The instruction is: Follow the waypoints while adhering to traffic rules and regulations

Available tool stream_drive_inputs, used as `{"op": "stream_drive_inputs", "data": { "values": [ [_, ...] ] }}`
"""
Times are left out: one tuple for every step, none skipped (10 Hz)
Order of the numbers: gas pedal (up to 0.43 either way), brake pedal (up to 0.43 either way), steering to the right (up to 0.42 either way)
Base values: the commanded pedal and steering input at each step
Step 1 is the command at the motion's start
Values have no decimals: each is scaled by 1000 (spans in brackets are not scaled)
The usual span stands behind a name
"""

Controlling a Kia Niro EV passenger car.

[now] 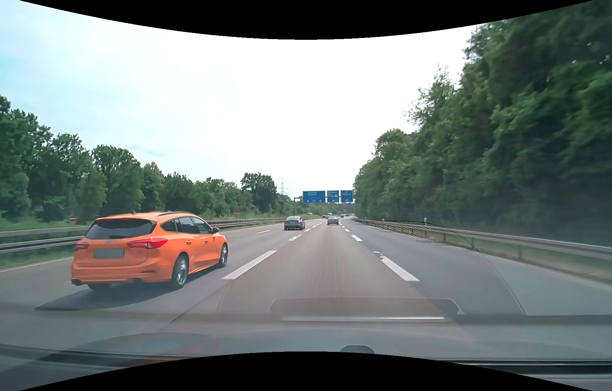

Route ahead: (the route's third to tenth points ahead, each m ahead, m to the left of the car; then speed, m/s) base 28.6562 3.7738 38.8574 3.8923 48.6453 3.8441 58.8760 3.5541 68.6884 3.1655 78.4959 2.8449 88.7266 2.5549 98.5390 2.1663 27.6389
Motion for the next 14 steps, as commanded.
{"op": "stream_drive_inputs", "data": {
  "values": [
    [98,0,-1],
    [98,0,-1],
    [98,0,-1],
    [98,0,-2],
    [98,0,-1],
    [98,0,-1],
    [98,0,-2],
    [98,0,-2],
    [98,0,-2],
    [98,0,-2],
    [98,0,-1],
    [98,0,-1],
    [98,0,-1],
    [98,0,-1]
  ]
}}
